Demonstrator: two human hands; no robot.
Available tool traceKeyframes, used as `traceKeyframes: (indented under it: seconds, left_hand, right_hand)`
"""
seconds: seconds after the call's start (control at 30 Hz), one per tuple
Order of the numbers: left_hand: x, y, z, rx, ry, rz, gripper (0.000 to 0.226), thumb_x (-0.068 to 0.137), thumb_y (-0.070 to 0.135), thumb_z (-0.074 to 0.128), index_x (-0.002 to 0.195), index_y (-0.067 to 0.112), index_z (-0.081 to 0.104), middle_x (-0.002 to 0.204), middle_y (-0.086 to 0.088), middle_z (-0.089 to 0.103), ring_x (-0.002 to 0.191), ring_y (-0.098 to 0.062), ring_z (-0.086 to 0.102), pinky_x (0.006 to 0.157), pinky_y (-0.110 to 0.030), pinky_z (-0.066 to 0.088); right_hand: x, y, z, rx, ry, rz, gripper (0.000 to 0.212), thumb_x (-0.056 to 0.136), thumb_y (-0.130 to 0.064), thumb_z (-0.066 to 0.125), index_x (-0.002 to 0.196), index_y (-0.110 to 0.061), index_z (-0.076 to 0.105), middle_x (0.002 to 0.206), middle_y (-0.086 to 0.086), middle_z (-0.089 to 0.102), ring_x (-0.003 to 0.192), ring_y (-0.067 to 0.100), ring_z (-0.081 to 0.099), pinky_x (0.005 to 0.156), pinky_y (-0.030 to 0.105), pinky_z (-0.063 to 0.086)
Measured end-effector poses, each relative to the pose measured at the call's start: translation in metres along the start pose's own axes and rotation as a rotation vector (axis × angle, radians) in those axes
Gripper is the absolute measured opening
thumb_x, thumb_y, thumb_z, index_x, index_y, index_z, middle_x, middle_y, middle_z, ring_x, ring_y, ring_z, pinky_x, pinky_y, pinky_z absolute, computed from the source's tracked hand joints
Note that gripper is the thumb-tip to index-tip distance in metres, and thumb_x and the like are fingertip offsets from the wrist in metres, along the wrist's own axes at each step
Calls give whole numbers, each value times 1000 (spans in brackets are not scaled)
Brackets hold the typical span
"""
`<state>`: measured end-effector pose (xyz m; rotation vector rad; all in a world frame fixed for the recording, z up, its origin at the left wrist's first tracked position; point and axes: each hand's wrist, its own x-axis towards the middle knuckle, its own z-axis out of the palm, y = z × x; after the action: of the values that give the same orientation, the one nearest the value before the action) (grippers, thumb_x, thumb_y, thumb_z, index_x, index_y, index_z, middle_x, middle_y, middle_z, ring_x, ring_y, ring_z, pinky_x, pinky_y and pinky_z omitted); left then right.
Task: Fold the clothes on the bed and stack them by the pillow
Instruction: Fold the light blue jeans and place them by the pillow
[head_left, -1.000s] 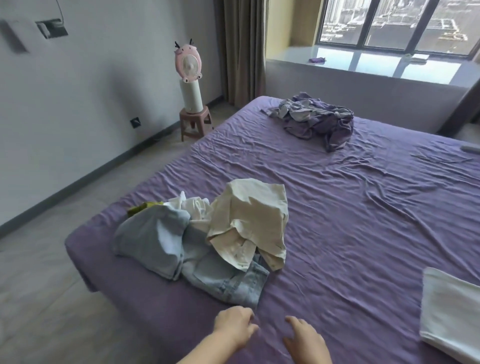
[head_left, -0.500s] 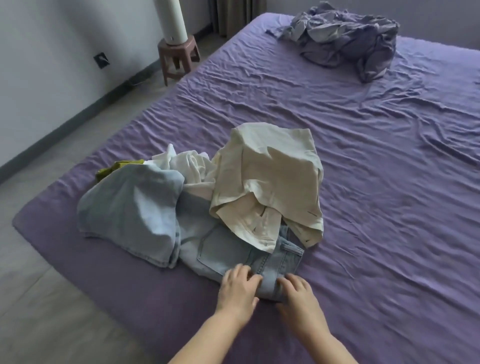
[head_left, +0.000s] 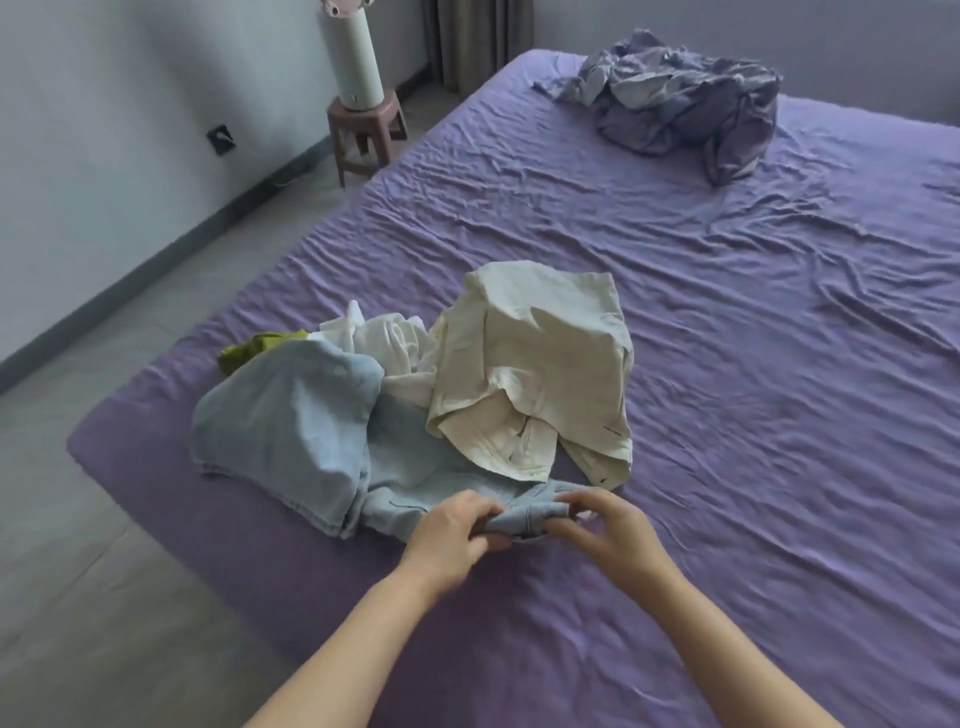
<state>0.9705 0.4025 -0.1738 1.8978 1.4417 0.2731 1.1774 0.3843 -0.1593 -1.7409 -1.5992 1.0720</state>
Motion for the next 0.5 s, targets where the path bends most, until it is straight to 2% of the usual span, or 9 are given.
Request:
traceKeyframes:
  seconds: [0.07, 0.17, 0.23, 0.3, 0.37, 0.43, 0.5]
  left_hand:
    - [-12, 26, -35, -64, -1, 27, 23, 82, 17, 67, 105, 22, 65, 89, 15, 54, 86, -4, 51, 73, -9, 35]
    - [-30, 70, -86, -124, -15, 80, 13, 85, 21, 66, 97, 21, 63, 82, 15, 55, 75, 4, 49, 71, -16, 39]
    - [-39, 101, -119, -173, 25, 113, 9, 87, 23, 64, 95, 20, 62, 77, 13, 55, 69, 6, 49, 68, -19, 40]
    - [-49, 133, -151, -265, 70, 136, 11, 89, 26, 63, 97, 18, 62, 79, 7, 58, 73, -1, 53, 71, -24, 43]
    - [-59, 165, -185, -356, 102, 168, 11, 90, 26, 63, 97, 18, 63, 84, 1, 62, 80, -10, 58, 75, -29, 47]
    - [-64, 188, -207, -427, 110, 218, 10, 89, 26, 64, 96, 18, 64, 83, 7, 63, 80, -5, 59, 72, -24, 48]
    - [-71, 214, -228, -493, 117, 268, 15, 85, 29, 64, 95, 18, 65, 80, 13, 64, 76, 1, 59, 66, -17, 48]
  right_hand:
    - [-3, -37, -23, 81, -7, -24, 18, 74, -17, 77, 79, -31, 67, 75, -15, 64, 71, -2, 57, 67, 7, 41]
    - [-10, -87, -63, 89, -27, -94, 22, 75, -22, 77, 75, -39, 62, 70, -15, 63, 66, -9, 55, 64, 6, 40]
    - [-15, -117, -94, 118, -105, -122, 19, 76, -29, 75, 88, -39, 65, 85, -15, 68, 80, -11, 59, 73, 7, 43]
    - [-23, -142, -125, 86, -219, -141, 34, 75, -32, 75, 106, -40, 61, 107, -16, 66, 102, -5, 57, 89, 15, 43]
    - [-34, -168, -154, 77, -269, -171, 46, 76, -29, 76, 115, -40, 56, 118, -17, 60, 112, -2, 53, 96, 22, 43]
    - [-41, -189, -173, 123, -291, -168, 45, 76, -23, 77, 114, -37, 58, 117, -12, 62, 107, 0, 57, 93, 23, 48]
    - [-53, -214, -195, 194, -249, -187, 30, 75, -20, 77, 103, -26, 68, 103, -3, 69, 91, 7, 64, 77, 24, 53]
